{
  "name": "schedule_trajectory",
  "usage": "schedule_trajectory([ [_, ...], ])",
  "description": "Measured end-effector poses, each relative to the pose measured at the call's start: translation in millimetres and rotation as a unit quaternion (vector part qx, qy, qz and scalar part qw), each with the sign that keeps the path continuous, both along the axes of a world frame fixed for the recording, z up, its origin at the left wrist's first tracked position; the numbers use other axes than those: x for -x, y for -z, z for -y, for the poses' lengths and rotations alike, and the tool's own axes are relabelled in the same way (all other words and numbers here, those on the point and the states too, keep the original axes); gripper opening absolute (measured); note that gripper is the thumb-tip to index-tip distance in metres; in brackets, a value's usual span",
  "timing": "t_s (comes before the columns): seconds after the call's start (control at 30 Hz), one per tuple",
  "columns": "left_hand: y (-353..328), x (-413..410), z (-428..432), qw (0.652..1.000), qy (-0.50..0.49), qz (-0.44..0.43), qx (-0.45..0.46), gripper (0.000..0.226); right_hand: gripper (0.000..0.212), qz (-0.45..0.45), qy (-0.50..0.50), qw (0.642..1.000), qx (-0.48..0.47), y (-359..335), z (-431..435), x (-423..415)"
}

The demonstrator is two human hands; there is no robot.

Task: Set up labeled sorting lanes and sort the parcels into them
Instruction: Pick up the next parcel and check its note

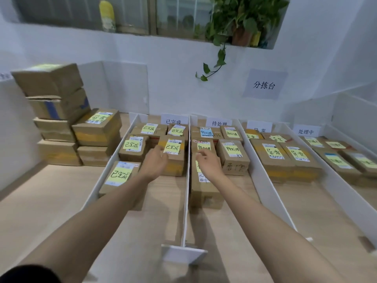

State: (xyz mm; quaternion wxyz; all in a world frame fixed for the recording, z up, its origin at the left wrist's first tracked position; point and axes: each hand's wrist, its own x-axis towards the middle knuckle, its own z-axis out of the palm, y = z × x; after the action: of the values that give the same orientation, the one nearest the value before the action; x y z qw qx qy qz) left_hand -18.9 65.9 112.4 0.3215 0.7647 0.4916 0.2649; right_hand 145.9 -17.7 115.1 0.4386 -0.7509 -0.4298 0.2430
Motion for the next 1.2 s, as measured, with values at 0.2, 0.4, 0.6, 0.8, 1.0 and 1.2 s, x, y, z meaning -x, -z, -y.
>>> schedule_trajectory([
  [0.2, -23, 43, 23, 0.998, -0.056, 0.005, -0.035, 0.029, 0.031, -0.012, -0.042, 0.998, -0.051, -13, 1, 43],
  [0.4, -35, 95, 27, 0.994, -0.081, -0.017, -0.073, 0.036, 0.029, -0.036, -0.07, 0.995, -0.067, -26, -4, 88],
  [0.6, -45, 132, 23, 0.988, -0.119, -0.014, -0.093, 0.031, 0.028, -0.022, -0.103, 0.991, -0.077, -38, -17, 123],
  [0.8, -47, 180, -6, 0.986, -0.133, -0.026, -0.1, 0.037, 0.029, -0.011, -0.117, 0.99, -0.08, -37, -54, 163],
  [1.0, -53, 231, -62, 0.984, -0.14, -0.022, -0.105, 0.039, 0.026, -0.006, -0.118, 0.99, -0.08, -40, -113, 218],
  [1.2, -47, 272, -133, 0.987, -0.124, -0.02, -0.097, 0.038, 0.029, -0.017, -0.117, 0.99, -0.078, -36, -168, 270],
])
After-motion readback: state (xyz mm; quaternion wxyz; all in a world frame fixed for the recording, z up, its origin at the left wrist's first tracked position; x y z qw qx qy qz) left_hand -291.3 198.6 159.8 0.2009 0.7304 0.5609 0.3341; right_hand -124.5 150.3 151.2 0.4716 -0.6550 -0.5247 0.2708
